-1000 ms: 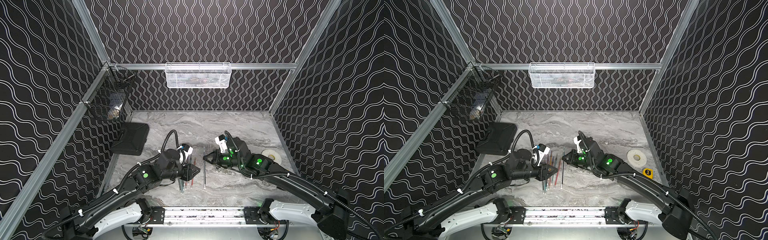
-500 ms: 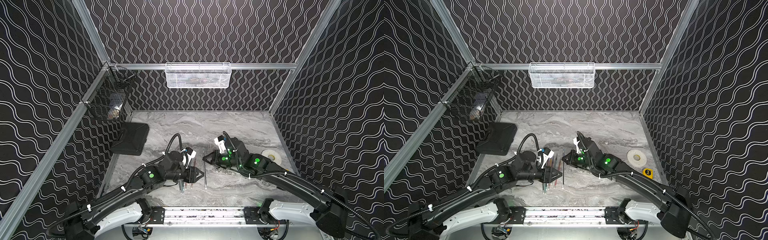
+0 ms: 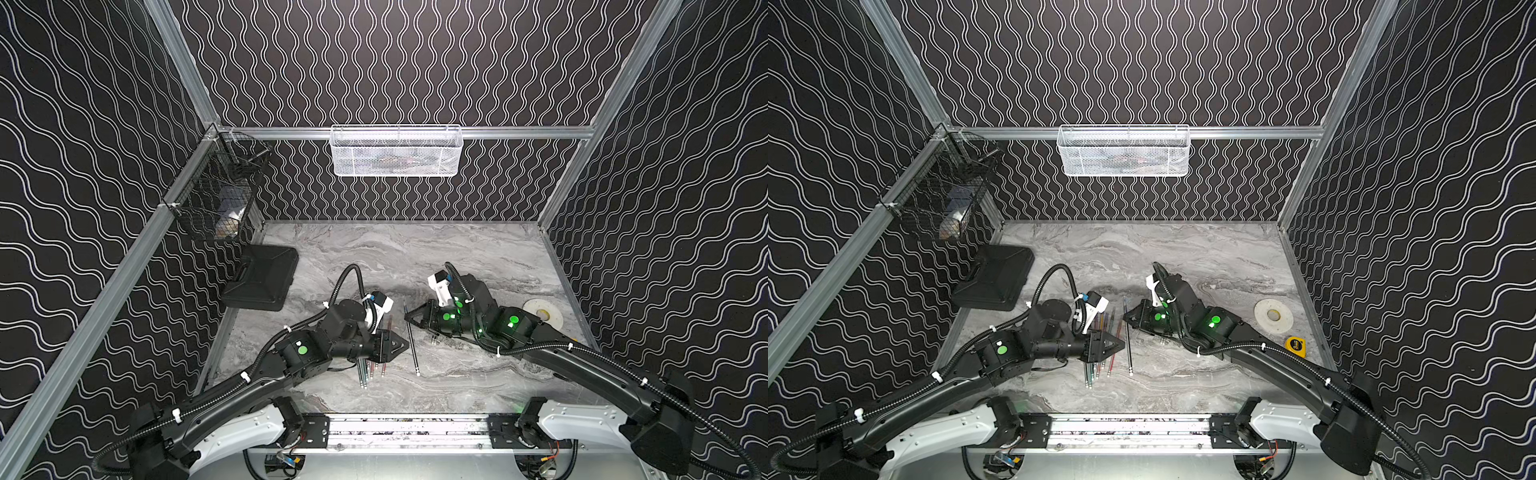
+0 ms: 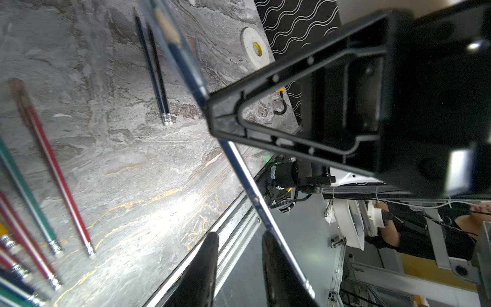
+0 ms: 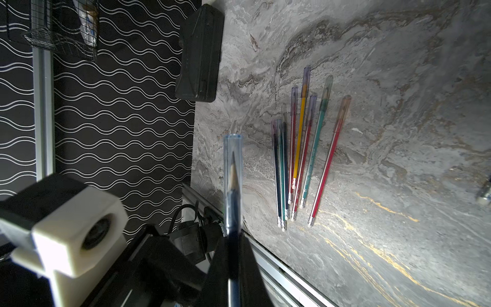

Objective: Remove the protective cover of the pencils
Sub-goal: Pick up the pencil from the center of the board.

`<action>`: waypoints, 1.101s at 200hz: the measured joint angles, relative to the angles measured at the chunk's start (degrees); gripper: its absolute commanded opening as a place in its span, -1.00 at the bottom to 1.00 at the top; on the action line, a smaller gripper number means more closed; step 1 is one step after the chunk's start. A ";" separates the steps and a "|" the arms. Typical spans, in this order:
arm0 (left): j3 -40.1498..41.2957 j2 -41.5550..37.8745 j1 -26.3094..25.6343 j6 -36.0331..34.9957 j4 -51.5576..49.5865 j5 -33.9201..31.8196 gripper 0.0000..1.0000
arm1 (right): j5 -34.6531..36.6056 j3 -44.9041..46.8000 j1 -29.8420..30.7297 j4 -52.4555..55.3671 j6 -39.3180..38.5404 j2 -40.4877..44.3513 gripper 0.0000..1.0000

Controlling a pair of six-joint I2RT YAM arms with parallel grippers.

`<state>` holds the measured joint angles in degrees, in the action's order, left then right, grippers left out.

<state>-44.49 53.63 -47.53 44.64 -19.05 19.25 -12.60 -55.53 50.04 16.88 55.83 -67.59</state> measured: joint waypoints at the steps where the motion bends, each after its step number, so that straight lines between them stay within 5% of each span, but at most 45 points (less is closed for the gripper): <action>1: -0.04 -0.02 0.00 -0.09 -0.20 -0.07 -0.04 | 0.00 -0.02 0.00 0.00 0.00 0.00 -0.83; 13: 0.00 -0.20 0.02 -0.92 -1.11 -0.17 0.08 | 0.07 -0.07 0.00 0.00 -0.42 0.24 -0.83; 110: 2.32 1.20 0.04 5.49 9.97 5.86 0.10 | 0.07 0.17 0.00 -0.04 -0.35 0.00 -0.83; 220: 4.04 3.65 0.04 8.90 15.02 7.74 -0.12 | 0.09 -1.60 0.00 -0.11 0.04 -0.92 -0.83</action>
<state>-40.45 57.28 -47.48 53.54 -4.03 26.98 -12.51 -57.12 50.04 16.78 55.88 -68.51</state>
